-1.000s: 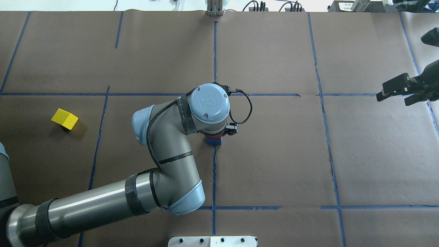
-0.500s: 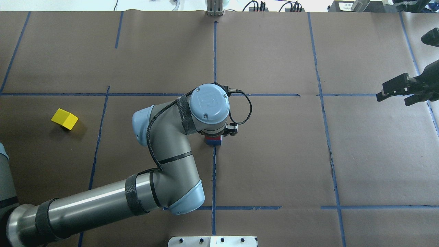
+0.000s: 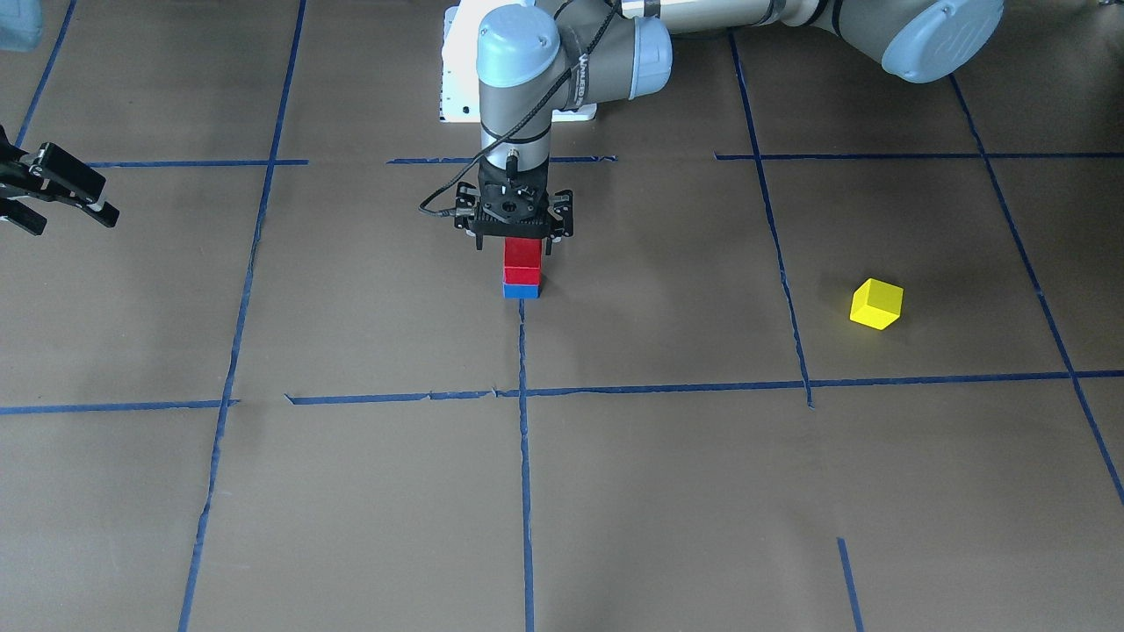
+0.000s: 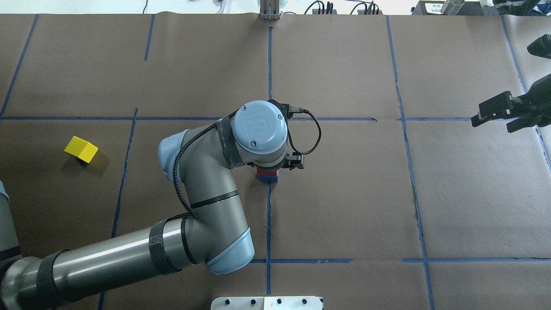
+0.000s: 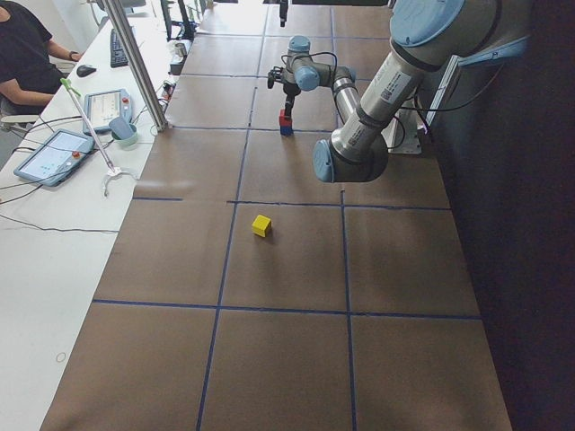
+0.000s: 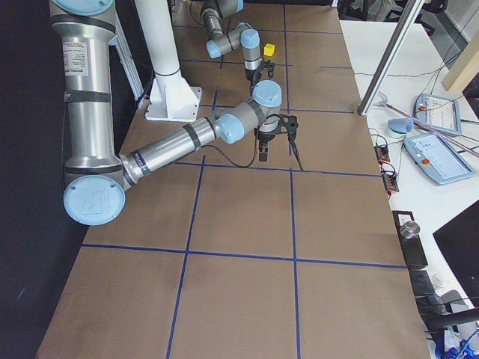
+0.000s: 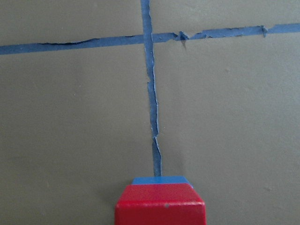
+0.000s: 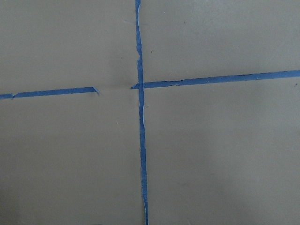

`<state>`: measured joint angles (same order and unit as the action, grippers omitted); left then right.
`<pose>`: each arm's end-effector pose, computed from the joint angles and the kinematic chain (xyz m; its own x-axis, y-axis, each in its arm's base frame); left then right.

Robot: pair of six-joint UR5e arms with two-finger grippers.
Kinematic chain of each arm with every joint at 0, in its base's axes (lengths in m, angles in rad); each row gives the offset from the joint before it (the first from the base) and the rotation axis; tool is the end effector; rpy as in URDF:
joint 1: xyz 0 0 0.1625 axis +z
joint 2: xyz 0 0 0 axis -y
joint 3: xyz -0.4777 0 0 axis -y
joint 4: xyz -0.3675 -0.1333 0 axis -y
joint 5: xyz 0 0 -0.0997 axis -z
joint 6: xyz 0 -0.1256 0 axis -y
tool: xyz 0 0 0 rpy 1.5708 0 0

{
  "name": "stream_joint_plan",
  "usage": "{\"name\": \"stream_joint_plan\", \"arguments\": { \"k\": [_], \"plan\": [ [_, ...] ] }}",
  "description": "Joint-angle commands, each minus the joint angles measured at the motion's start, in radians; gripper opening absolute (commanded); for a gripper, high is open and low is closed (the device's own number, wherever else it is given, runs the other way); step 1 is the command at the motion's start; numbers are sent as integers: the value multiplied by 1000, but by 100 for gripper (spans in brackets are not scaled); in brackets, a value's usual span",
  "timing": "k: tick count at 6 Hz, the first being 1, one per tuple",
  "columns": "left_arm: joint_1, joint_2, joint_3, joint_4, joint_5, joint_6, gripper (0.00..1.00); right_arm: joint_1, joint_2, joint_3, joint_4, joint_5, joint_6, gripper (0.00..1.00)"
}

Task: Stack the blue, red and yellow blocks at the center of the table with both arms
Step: 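Open the left gripper and move it toward the yellow block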

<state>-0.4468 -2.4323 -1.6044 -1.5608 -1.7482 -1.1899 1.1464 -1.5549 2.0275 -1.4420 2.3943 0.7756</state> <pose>0.6294 -0.4248 0.1880 0.6424 0.0979 -0.7601 0.0682 0.9806 0.1840 -0.1541 -0.4410 0.4868 0.5579 0.0562 0.8280 -0.0716 0.9972 -0.0195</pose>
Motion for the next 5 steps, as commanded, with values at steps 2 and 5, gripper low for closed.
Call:
{"name": "stream_joint_plan", "arguments": {
  "k": [2,5],
  "plan": [
    [-141,300,-382,-4,-29,124,100,1,1,-3,0,-1,1,100],
    [-411,632,-388,-51,-169,630,100,1,-4,-1,0,-4,2,100]
  ]
}}
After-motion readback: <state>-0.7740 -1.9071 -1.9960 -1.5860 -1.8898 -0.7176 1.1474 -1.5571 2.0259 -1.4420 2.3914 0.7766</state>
